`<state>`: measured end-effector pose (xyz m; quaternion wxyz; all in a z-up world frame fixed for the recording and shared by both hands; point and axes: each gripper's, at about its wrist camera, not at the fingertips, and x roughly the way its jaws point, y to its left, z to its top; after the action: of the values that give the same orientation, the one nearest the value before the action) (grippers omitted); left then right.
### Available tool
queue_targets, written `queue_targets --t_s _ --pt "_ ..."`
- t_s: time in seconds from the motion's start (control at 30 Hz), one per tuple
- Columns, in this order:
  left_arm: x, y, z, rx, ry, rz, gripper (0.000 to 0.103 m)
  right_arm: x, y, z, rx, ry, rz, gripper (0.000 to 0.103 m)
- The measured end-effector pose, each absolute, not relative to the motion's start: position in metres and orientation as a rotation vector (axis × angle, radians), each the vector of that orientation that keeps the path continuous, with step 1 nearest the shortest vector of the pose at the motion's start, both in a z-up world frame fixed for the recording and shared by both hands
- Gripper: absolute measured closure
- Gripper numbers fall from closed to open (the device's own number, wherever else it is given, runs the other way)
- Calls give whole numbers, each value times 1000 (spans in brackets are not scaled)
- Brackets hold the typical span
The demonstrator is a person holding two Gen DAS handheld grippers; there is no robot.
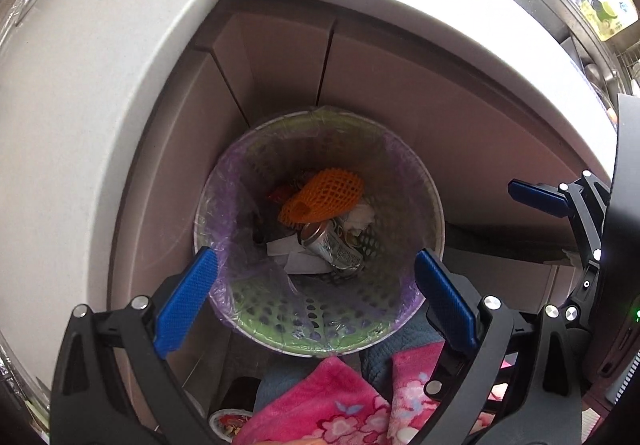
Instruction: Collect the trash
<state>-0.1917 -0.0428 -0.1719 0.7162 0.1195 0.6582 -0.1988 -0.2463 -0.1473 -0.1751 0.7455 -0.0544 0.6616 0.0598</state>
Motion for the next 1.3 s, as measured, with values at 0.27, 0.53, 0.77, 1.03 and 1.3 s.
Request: queue_targets --t_s 0.27,0.53,0.77,1.03,1.3 --pt "-196 -43 -176 292 1457 -449 9 -249 -142 -181 -112 1461 132 2" --pt "-199 -43 -178 296 1465 -463 9 -253 -139 -182 -117 1463 133 2" --pt "-202 -42 -180 272 1472 -477 9 -254 -139 -182 -120 1465 134 2" --pt "-207 -46 -174 297 1429 -471 9 -256 -140 -183 -114 1463 135 2" --pt "-200 -43 -181 282 1483 -457 9 -256 -142 -182 -114 1462 132 2"
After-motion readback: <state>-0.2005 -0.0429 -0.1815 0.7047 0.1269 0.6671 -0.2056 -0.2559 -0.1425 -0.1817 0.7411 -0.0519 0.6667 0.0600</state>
